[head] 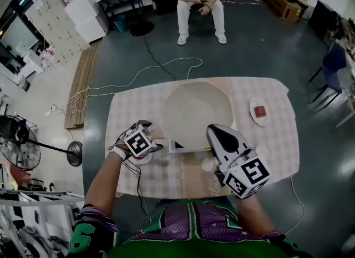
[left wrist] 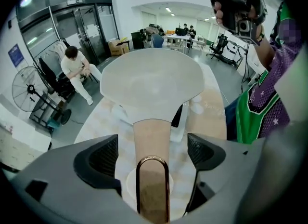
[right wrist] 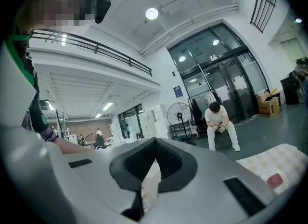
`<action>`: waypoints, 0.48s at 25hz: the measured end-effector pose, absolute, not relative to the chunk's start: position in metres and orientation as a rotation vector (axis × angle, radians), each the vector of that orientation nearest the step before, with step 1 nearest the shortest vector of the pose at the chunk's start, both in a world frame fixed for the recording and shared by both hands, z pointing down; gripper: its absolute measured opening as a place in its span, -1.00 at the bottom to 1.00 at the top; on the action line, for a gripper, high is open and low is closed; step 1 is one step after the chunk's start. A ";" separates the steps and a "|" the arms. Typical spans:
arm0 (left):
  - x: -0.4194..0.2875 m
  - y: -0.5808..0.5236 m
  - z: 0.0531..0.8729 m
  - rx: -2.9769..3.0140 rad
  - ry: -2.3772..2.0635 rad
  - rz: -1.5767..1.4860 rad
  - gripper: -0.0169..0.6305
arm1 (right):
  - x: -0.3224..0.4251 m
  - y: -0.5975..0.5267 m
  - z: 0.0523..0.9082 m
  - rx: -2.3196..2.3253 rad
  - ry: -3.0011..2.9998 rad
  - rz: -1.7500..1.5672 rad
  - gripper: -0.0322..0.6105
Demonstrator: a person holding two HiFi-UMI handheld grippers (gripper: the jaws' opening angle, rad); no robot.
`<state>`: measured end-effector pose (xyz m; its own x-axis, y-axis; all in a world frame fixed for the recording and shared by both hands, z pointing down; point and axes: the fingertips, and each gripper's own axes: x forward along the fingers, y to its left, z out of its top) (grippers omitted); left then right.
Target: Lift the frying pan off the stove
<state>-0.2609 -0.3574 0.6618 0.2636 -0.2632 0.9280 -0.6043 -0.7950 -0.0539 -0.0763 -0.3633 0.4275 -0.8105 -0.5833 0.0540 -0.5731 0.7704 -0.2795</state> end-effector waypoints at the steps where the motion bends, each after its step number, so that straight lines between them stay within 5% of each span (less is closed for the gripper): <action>1: -0.261 -0.356 0.665 2.198 -0.772 1.558 0.46 | -0.075 -0.366 0.427 -0.954 2.919 -0.445 -0.88; 11: -0.262 -0.344 0.697 1.982 -0.543 1.658 0.45 | -0.070 -0.374 0.430 -0.931 2.930 -0.425 -0.88; 12: -0.265 -0.343 0.700 1.963 -0.532 1.694 0.26 | -0.069 -0.375 0.432 -0.931 2.929 -0.427 -0.88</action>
